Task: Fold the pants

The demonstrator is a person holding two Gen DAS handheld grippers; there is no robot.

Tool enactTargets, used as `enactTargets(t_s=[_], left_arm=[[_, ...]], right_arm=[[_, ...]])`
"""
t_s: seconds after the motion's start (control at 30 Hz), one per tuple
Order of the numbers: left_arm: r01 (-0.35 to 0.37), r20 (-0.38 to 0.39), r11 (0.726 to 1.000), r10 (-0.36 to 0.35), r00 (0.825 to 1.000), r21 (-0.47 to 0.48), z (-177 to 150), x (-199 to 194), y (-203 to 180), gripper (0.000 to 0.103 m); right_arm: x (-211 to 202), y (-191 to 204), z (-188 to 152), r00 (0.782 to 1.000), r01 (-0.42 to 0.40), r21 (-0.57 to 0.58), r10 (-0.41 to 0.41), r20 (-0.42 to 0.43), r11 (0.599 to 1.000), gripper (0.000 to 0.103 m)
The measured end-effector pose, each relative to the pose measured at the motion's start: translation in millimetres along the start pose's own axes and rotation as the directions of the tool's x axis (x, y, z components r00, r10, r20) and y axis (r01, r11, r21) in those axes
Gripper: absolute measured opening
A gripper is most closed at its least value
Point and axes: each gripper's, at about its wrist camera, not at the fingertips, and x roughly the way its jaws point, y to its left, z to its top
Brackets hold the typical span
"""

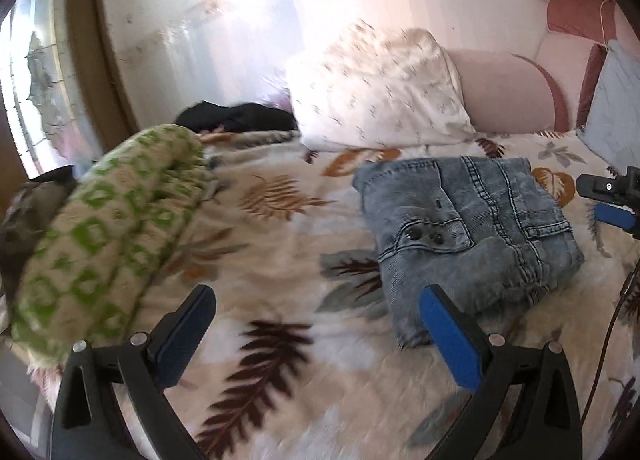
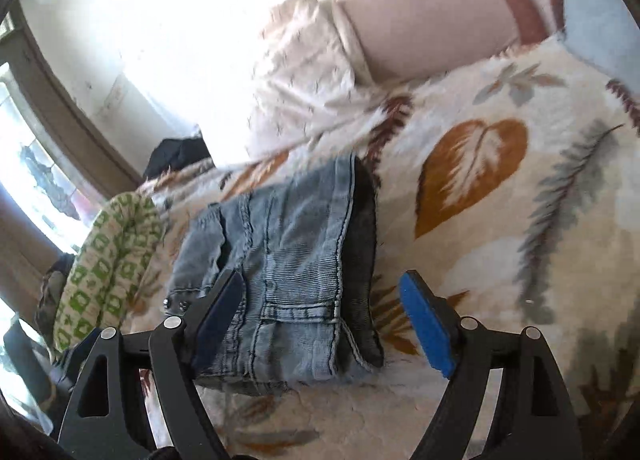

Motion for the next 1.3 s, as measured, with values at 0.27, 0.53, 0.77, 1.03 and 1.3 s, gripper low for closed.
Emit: enactTargets(t_s=[0.27, 0.53, 0.77, 1.03, 1.3], left_arm=[[-0.013, 0.051, 0.999, 0.015, 0.999, -0.044, -3.2, -57.6, 24.8, 0.103], [-0.028, 0.115, 0.996, 0.038, 0.993, -0.087, 1.0, -111.5, 45.7, 0.103], [-0.053, 0.144, 0.992, 0.069, 0.987, -0.116, 2.2, -141.1, 60.3, 0.103], [-0.094, 0.181, 0.988, 0.115, 0.977, -0.121, -1.5, -168.6, 73.7, 0.103], [-0.134, 0.196, 0.98, 0.161, 0.967, -0.145, -3.7, -177.1, 87.4, 0.103]], right_arm=[[-56.9, 37.9, -35.6, 0.995, 0.045, -0.127, -0.033, 0.098, 0.991, 0.082], [-123.3, 83.0, -68.8, 0.969, 0.101, -0.287, -0.029, 0.244, 0.953, 0.085], [-168.2, 117.5, -82.8, 0.948, 0.114, -0.371, 0.011, 0.319, 0.922, 0.086], [-209.2, 157.8, -91.2, 0.913, 0.093, -0.444, 0.102, 0.395, 0.891, 0.093], [-219.1, 178.1, -102.4, 0.894, 0.094, -0.491, 0.144, 0.425, 0.866, 0.093]])
